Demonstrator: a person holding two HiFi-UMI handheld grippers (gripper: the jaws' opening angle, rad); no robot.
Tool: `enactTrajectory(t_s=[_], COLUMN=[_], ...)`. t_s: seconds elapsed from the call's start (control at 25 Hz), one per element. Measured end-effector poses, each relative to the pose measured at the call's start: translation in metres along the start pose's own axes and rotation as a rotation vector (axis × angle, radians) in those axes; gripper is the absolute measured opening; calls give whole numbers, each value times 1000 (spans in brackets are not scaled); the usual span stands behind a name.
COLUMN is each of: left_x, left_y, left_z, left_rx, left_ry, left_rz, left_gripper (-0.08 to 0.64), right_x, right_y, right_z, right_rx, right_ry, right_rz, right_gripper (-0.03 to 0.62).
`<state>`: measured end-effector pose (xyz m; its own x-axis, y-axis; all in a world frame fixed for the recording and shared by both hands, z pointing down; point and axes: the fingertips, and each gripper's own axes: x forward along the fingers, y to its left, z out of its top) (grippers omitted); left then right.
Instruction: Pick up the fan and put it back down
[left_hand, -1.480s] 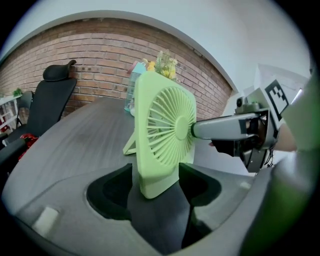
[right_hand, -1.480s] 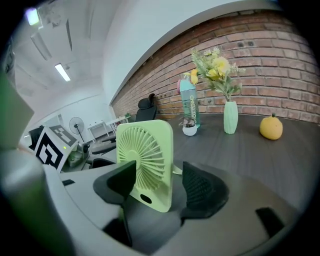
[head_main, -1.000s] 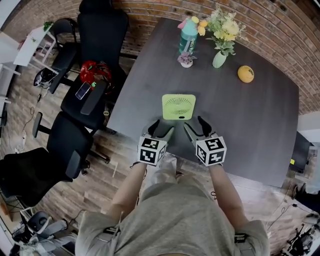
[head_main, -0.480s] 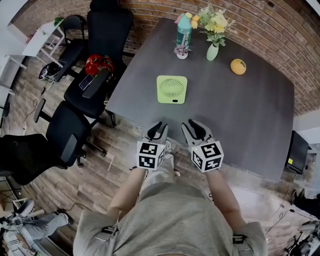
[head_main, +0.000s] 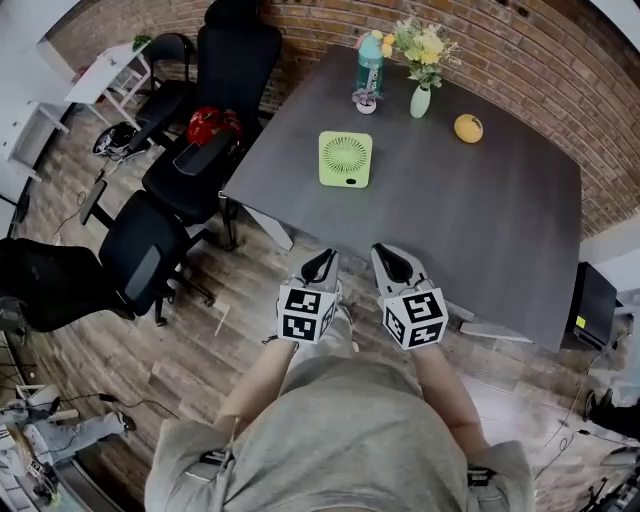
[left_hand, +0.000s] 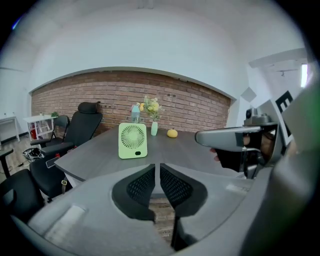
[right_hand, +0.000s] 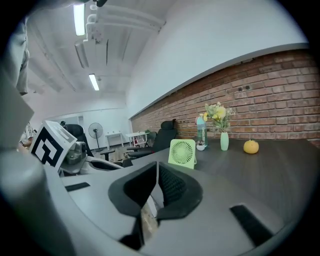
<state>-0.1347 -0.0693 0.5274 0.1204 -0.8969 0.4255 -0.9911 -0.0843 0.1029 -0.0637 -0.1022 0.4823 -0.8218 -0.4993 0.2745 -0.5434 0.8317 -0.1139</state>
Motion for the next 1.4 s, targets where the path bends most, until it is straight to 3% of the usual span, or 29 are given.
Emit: enactTrajectory(t_s=[0.68, 1.4], left_x=[-80, -82], left_y=[-45, -50], left_z=[-6, -3], left_rx=[24, 35], left_ry=[-90, -91], left_rz=[4, -29], left_gripper=[34, 32], right_x=[-75, -81], right_y=[56, 52], right_z=[-5, -9], right_rx=[-48, -25], right_ry=[-72, -84], right_rz=[20, -30], right_gripper=[3, 0])
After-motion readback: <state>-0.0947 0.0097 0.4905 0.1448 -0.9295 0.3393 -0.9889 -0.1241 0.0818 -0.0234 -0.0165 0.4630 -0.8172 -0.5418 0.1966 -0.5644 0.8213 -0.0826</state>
